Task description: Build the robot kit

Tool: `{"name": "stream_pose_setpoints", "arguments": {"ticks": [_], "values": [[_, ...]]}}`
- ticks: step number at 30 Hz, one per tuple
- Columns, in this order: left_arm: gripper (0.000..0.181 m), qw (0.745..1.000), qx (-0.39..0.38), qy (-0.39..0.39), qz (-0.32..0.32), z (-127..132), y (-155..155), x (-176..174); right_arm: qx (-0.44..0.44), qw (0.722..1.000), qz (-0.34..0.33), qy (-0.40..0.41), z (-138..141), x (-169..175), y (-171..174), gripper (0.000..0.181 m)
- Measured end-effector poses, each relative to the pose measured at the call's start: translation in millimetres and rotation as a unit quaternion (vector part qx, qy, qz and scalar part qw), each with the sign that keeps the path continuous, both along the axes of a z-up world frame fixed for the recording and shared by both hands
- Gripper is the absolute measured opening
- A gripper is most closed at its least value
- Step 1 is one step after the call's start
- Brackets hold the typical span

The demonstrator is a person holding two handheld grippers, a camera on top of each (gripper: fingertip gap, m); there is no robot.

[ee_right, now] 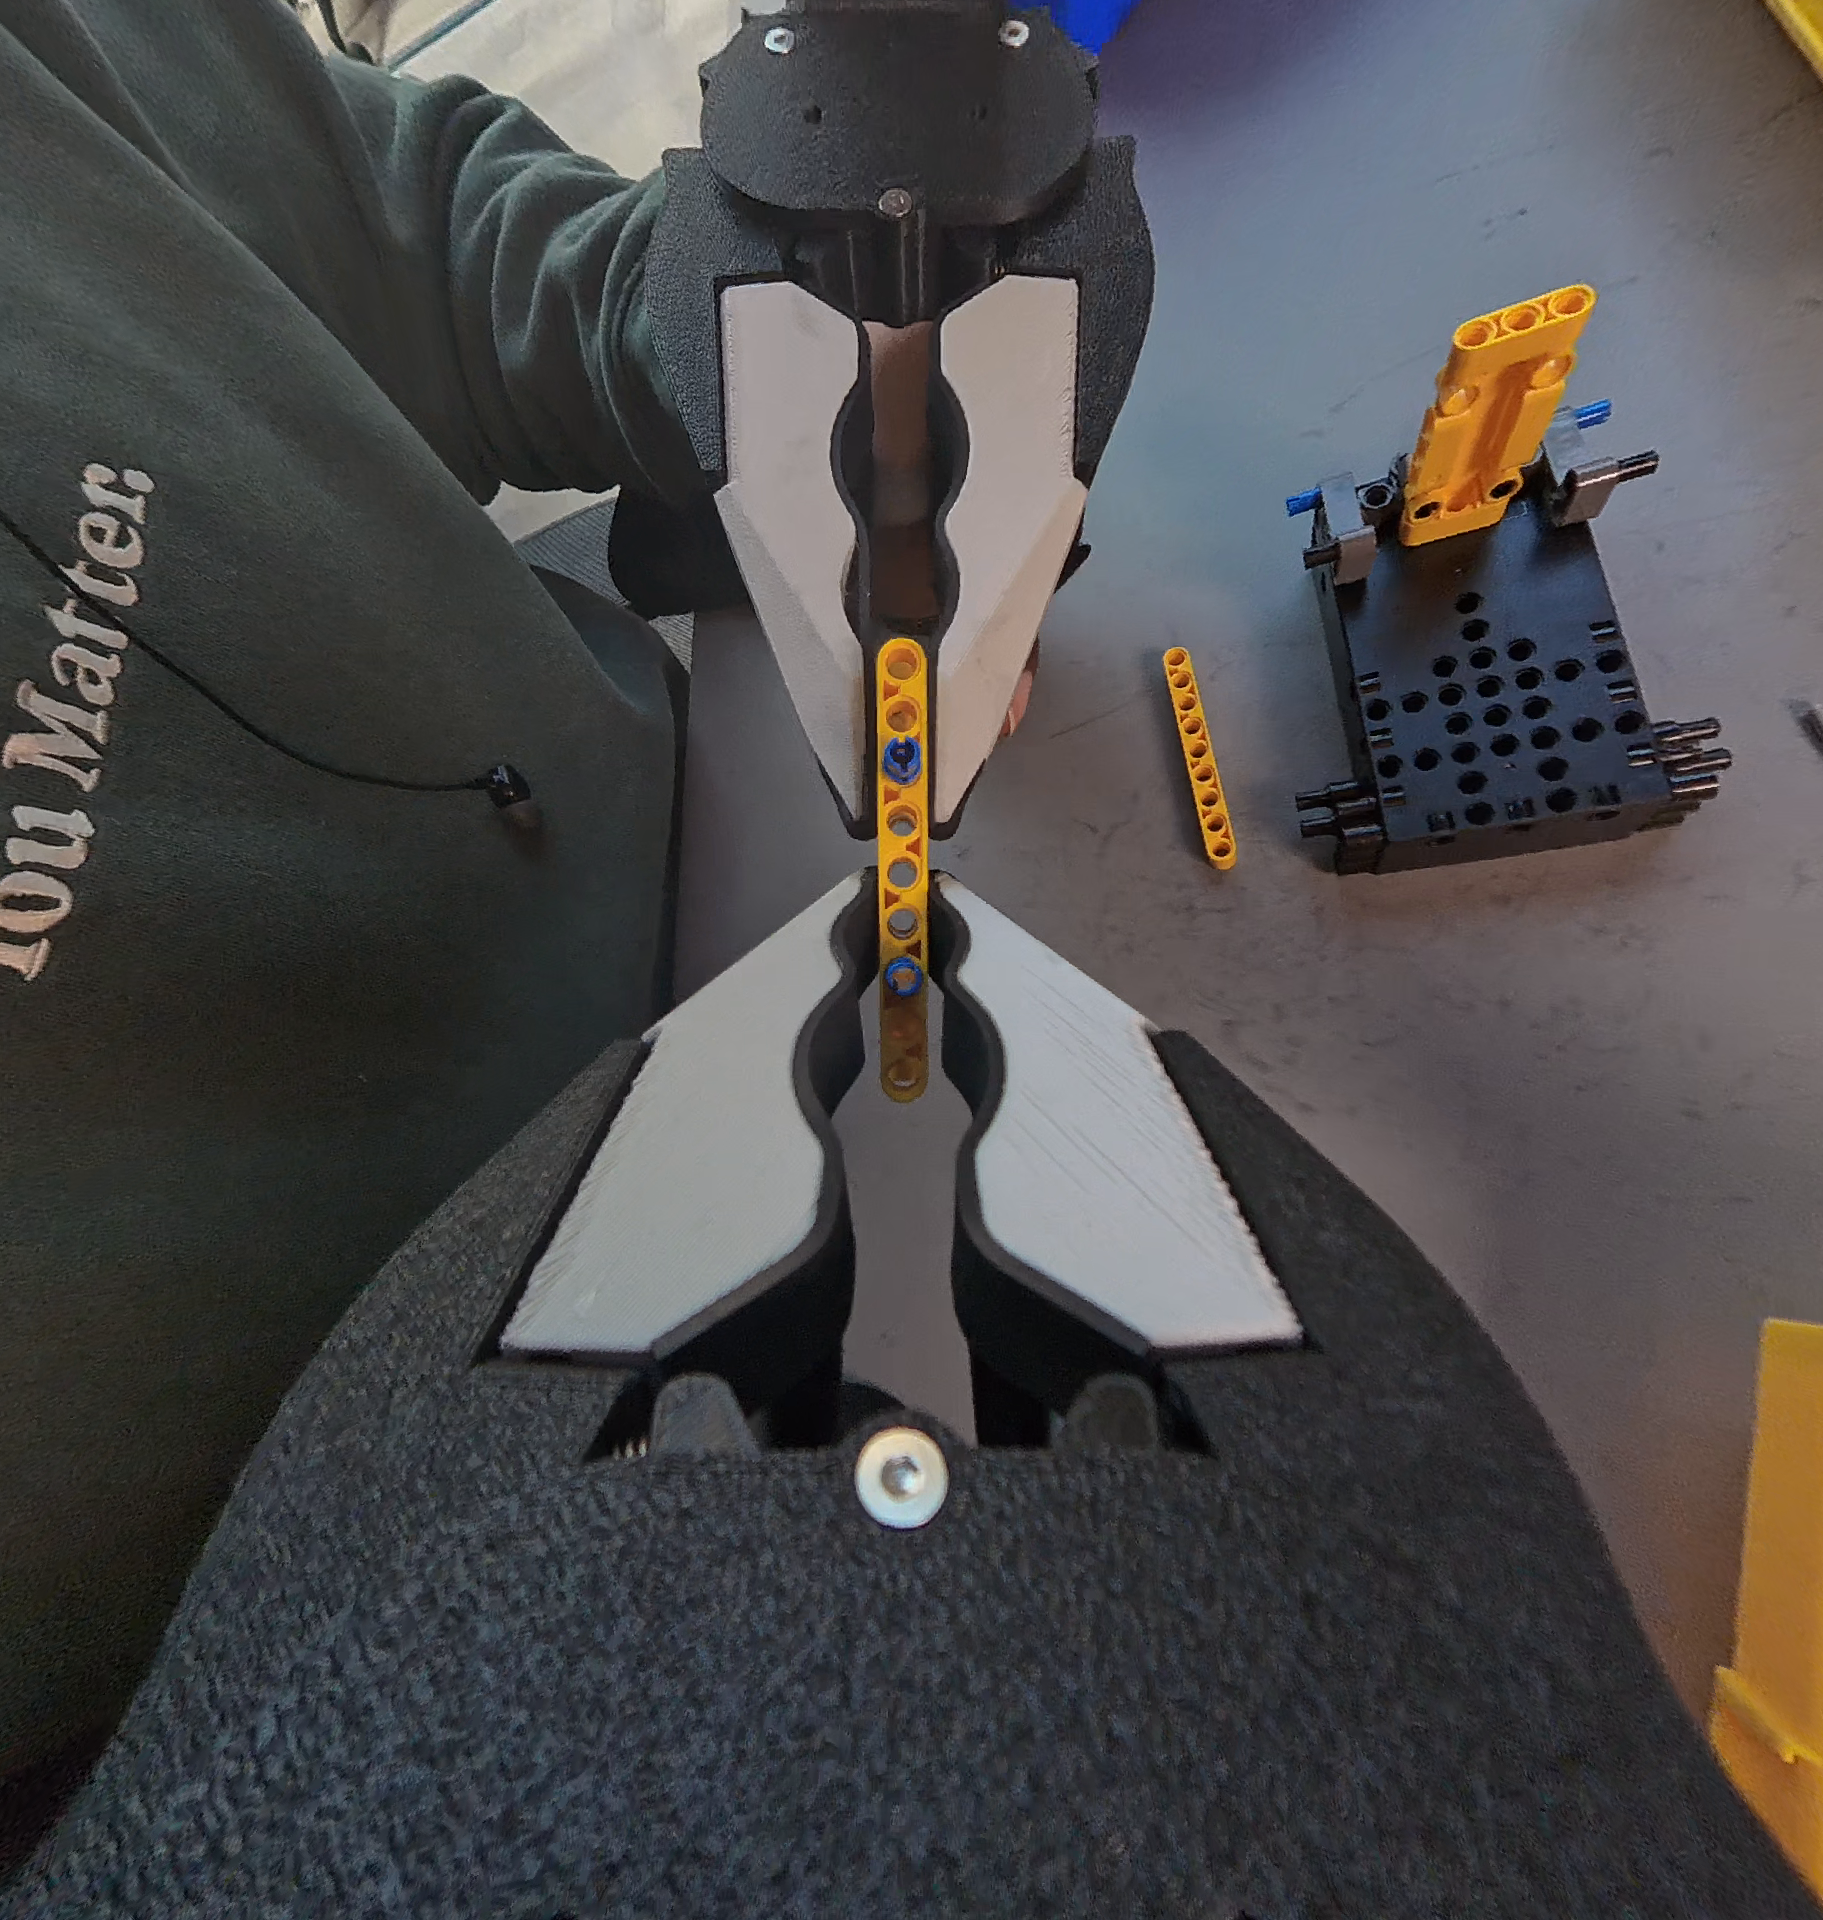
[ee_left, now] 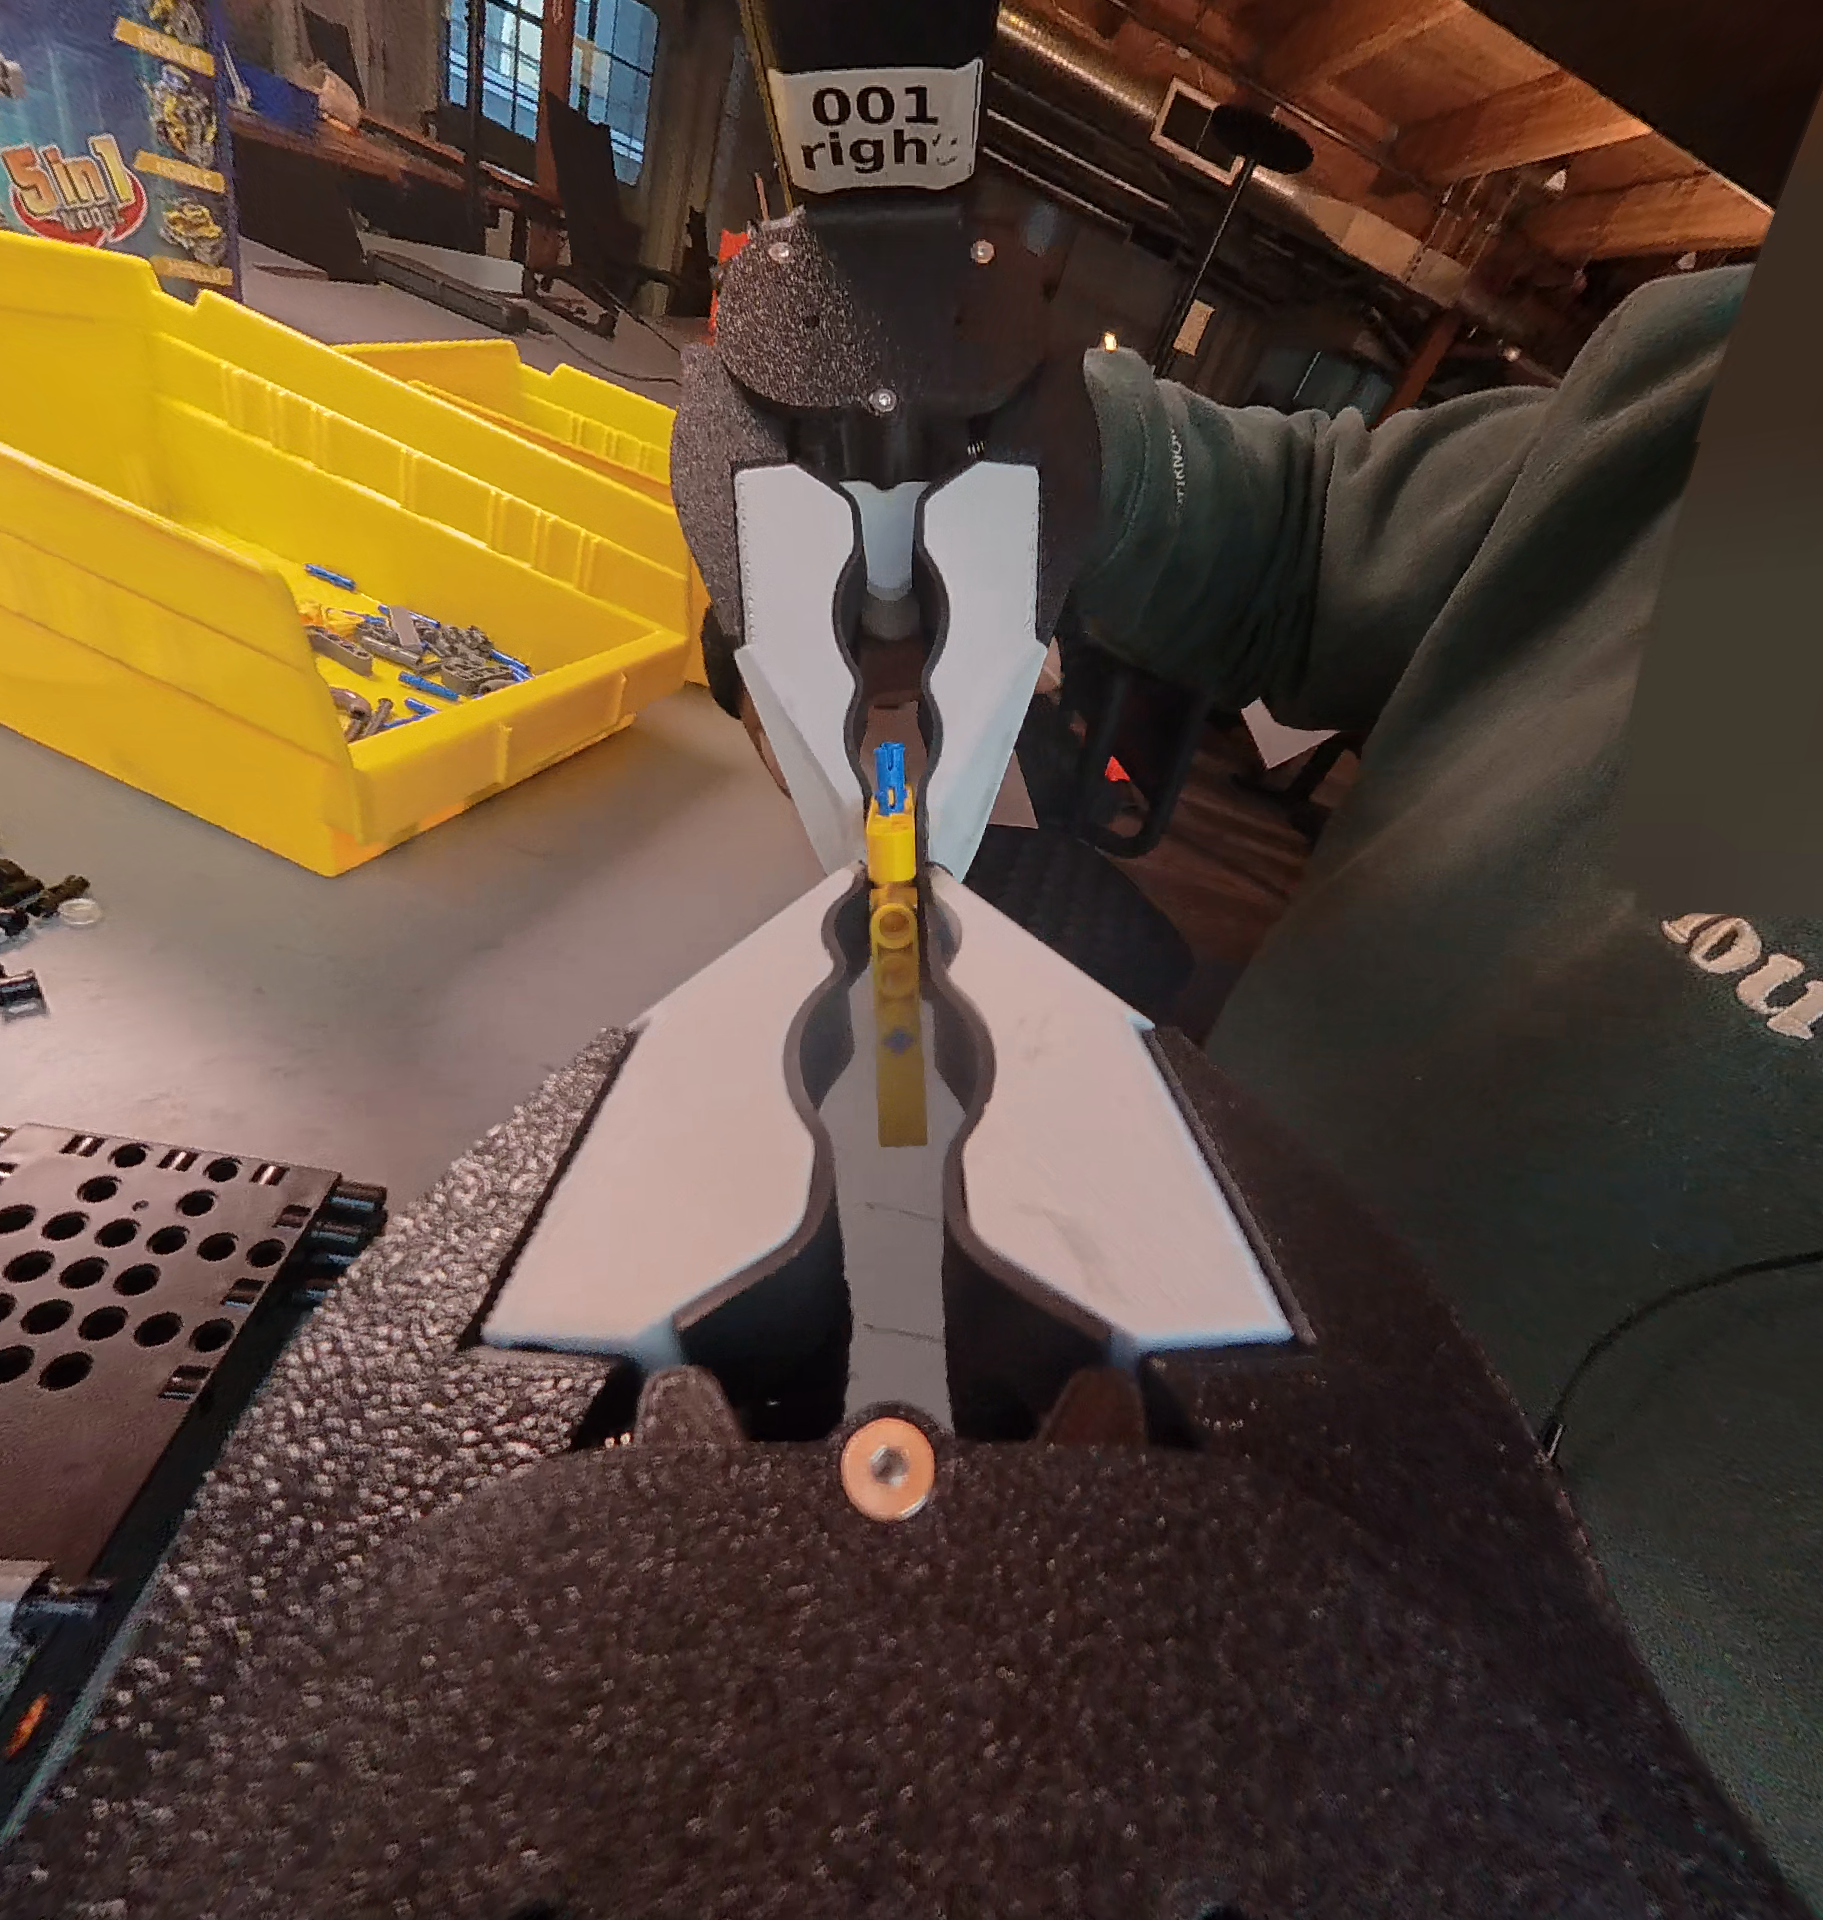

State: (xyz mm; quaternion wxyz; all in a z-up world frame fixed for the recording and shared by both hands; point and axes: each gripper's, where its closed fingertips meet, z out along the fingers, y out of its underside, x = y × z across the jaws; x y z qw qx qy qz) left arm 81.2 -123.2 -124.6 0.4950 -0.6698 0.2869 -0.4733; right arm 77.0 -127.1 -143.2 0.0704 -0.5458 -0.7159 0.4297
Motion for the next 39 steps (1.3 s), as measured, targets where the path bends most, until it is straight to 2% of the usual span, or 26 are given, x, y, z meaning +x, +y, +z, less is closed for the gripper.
{"name": "stream_pose_setpoints", "arguments": {"ticks": [5, 10, 15, 19, 24, 31, 39], "values": [[0.007, 1.000, 0.022, -0.013, 0.009, 8.1, -2.5, -1.3, 0.038, 0.999, -0.003, 0.010, 7.5, -1.5, -1.4, 0.007], [0.007, 0.999, 0.026, -0.038, 0.005, 16.6, -4.2, -3.0, 0.035, 0.999, -0.003, 0.032, 17.1, -3.4, -3.1, 0.008], [0.007, 0.998, 0.029, -0.056, 0.004, 21.8, -5.0, -5.6, 0.076, 0.994, 0.014, 0.071, 27.5, -6.8, -3.6, 0.021], [0.007, 0.998, 0.039, -0.054, 0.009, 23.7, -4.4, -8.3, 0.083, 0.992, 0.016, 0.091, 33.5, -8.3, -3.8, 0.018], [0.007, 0.998, 0.043, -0.047, 0.007, 23.0, -5.7, -8.5, 0.064, 0.992, 0.001, 0.111, 43.9, -10.5, 0.4, 0.019], [0.007, 0.998, 0.049, -0.031, 0.004, 20.5, -7.5, -6.1, 0.021, 0.993, -0.013, 0.119, 49.8, -15.4, 0.4, 0.009], [0.007, 0.999, 0.047, -0.002, -0.001, 12.4, -9.1, -1.5, -0.006, 0.994, -0.022, 0.107, 44.0, -17.5, -2.4, 0.008]]}}
